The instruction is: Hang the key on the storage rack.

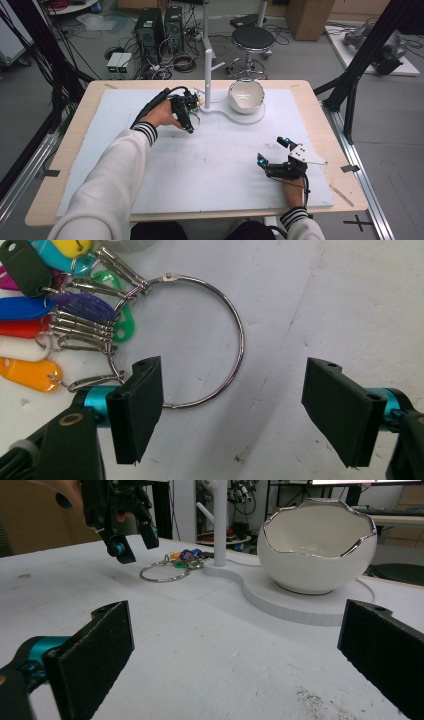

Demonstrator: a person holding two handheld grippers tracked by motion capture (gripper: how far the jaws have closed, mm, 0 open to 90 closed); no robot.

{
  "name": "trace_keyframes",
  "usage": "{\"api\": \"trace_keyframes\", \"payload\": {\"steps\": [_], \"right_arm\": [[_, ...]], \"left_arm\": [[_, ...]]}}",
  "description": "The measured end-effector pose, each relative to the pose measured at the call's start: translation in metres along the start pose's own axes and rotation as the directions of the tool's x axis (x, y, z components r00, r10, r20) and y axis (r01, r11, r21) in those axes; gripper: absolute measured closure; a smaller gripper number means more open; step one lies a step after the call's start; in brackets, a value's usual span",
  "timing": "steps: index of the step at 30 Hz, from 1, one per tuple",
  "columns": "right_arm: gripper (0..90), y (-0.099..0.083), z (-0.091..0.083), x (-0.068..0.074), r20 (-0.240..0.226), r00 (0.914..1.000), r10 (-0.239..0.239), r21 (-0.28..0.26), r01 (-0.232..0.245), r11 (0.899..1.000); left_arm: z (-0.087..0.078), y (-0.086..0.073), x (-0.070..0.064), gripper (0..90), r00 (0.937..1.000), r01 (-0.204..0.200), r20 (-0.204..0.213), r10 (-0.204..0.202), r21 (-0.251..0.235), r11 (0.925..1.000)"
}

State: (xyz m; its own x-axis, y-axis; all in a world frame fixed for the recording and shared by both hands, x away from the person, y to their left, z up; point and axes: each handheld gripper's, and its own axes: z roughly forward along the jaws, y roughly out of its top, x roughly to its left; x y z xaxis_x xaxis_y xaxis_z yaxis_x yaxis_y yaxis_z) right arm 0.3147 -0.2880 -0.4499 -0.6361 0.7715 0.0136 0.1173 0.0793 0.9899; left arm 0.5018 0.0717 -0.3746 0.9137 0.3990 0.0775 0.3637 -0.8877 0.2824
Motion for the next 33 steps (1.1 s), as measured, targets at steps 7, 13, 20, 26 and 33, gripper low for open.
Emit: {"api": "trace_keyframes", "payload": {"steps": [7,13,20,26,33], "right_arm": [[0.9,0.000,0.000,0.000,0.003,1.0000,-0.003,0.000,0.003,1.000],[0.9,0.000,0.000,0.000,0.000,1.0000,0.001,0.000,-0.001,1.000],[0.9,0.000,0.000,0.000,0.000,1.0000,0.000,0.001,0.000,1.000],[0.9,0.000,0.000,0.000,0.000,1.0000,0.001,0.001,-0.001,1.000],[0.9,0.000,0.000,0.000,0.002,1.0000,-0.002,0.001,0.002,1.000]], "left_arm": [[0.009,0.008,-0.001,28.4,0.9994,-0.033,0.010,0.033,0.033,0.9989],[0.018,0.012,-0.003,33.1,0.9973,-0.073,0.017,0.072,0.071,0.9948],[0.024,0.013,-0.002,40.6,0.9947,-0.102,0.013,0.102,0.108,0.9889],[0.025,0.013,-0.001,49.1,0.9932,-0.116,0.002,0.117,0.115,0.9866],[0.028,0.015,-0.002,56.5,0.9925,-0.122,0.014,0.122,0.130,0.9840]]}}
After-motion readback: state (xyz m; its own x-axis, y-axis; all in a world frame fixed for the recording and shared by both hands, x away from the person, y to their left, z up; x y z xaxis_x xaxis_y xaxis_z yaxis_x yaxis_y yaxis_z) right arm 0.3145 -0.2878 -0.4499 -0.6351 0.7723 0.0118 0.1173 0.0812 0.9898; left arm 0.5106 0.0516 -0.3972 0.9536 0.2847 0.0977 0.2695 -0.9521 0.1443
